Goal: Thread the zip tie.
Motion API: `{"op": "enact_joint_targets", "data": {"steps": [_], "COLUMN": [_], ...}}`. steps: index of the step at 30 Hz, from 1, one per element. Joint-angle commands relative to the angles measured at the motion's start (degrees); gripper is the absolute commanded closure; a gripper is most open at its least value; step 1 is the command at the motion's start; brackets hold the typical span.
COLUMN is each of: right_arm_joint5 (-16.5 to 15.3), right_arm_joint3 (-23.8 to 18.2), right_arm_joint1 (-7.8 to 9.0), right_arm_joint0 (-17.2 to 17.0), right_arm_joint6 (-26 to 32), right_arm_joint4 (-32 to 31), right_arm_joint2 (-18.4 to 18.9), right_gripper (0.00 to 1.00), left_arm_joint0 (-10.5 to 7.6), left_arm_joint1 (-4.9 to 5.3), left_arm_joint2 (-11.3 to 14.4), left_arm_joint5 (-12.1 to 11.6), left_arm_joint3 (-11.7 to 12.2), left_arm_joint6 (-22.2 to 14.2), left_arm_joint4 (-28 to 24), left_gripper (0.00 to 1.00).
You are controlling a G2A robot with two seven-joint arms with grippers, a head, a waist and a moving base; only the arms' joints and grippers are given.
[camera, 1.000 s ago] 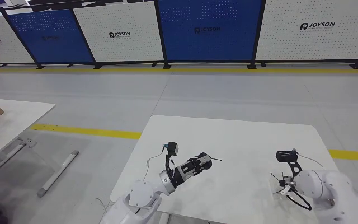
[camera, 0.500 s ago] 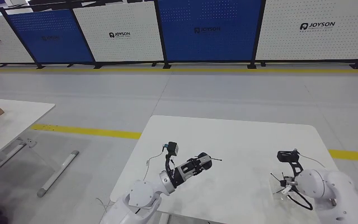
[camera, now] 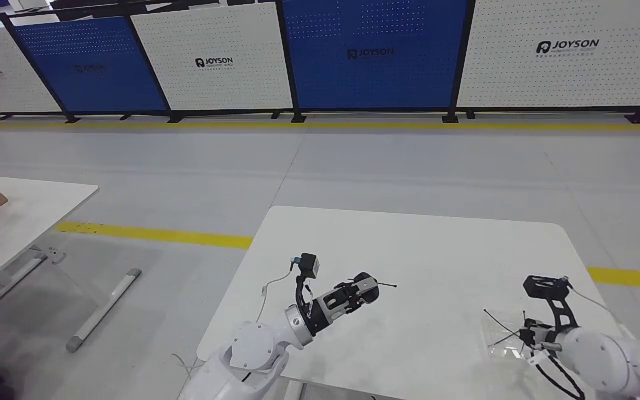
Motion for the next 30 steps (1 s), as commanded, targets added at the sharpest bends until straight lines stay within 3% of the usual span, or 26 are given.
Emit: {"op": "enact_joint_targets", "data": {"steps": [1,12,17,22,30], "right_arm_joint5": [0.02,-0.06,-0.37,-3.41,-3.41], "right_arm_joint3": [0.0,-0.08,-2.23,-3.93,-3.93], "right_arm_joint1": [0.0,-0.01,-0.06,-0.07,-0.07], "right_arm_joint0": [0.0,-0.04,-2.53,-7.77,-7.77], "right_arm_joint6": [0.0,-0.46,-8.49,-16.75,-16.75], "right_arm_joint4": [0.02,0.0,2.58,8.99,8.99], "right_arm_joint2": [0.0,-0.02,3.04,8.21,8.21], "right_gripper": [1.0,1.0,1.0,1.0,1.0], "left_arm_joint0": [0.0,0.0,0.0,0.0,0.0], "left_arm_joint1": [0.0,0.0,0.0,0.0,0.0], "left_arm_joint2": [0.0,0.0,0.0,0.0,0.0], "left_arm_joint5": [0.0,0.0,0.0,0.0,0.0], "left_arm_joint3": [0.0,0.0,0.0,0.0,0.0], "left_arm_joint6": [0.0,0.0,0.0,0.0,0.0], "left_arm_joint4": [0.0,0.0,0.0,0.0,0.0], "left_gripper": [1.0,1.0,1.0,1.0,1.0]}}
